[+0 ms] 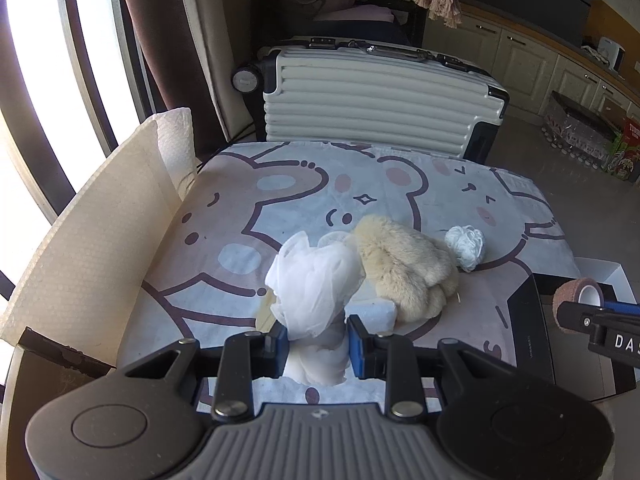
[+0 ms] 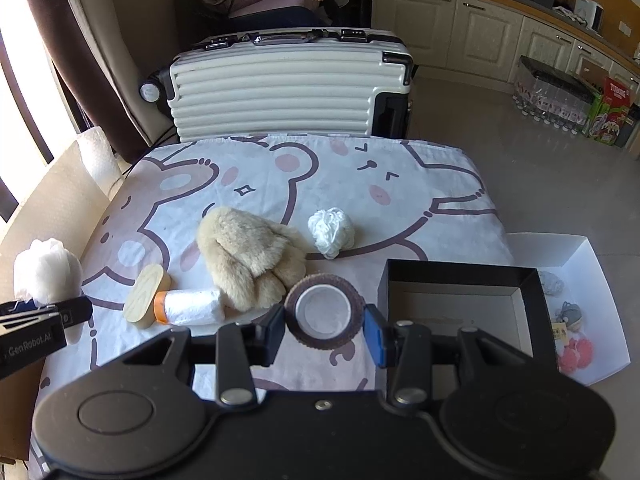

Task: Organize objects
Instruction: 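Carry the white mesh with the left gripper while the right gripper carries the tape over the black box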

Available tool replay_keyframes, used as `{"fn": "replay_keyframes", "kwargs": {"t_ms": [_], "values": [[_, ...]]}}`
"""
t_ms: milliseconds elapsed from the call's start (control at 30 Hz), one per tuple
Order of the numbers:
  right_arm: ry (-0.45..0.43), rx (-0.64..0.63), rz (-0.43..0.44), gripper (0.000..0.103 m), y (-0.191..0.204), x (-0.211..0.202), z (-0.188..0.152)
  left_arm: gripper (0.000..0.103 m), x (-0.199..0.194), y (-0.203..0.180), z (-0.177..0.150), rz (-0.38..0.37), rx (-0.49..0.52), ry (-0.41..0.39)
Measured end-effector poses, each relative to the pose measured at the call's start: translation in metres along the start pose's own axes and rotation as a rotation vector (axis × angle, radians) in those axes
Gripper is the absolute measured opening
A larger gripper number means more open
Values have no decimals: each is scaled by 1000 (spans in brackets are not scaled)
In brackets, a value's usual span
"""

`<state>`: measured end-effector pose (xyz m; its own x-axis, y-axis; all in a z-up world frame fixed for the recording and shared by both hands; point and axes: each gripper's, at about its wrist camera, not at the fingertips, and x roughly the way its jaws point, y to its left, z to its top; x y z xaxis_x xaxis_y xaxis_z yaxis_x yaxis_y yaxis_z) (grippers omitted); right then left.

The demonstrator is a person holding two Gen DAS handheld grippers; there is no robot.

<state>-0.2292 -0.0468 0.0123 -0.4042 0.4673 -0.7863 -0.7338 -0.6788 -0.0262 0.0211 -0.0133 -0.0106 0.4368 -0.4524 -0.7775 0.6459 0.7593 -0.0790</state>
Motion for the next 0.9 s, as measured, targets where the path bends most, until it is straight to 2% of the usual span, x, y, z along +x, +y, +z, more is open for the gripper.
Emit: {"fn": "replay_keyframes", "kwargs": {"t_ms": [500, 900], "values": [[-8, 31, -57, 43, -17, 4, 0, 31, 9, -17, 4, -21, 28, 10], [-20, 80, -134, 43, -64, -6, -7, 31, 15, -69, 2, -97, 99, 14]]}}
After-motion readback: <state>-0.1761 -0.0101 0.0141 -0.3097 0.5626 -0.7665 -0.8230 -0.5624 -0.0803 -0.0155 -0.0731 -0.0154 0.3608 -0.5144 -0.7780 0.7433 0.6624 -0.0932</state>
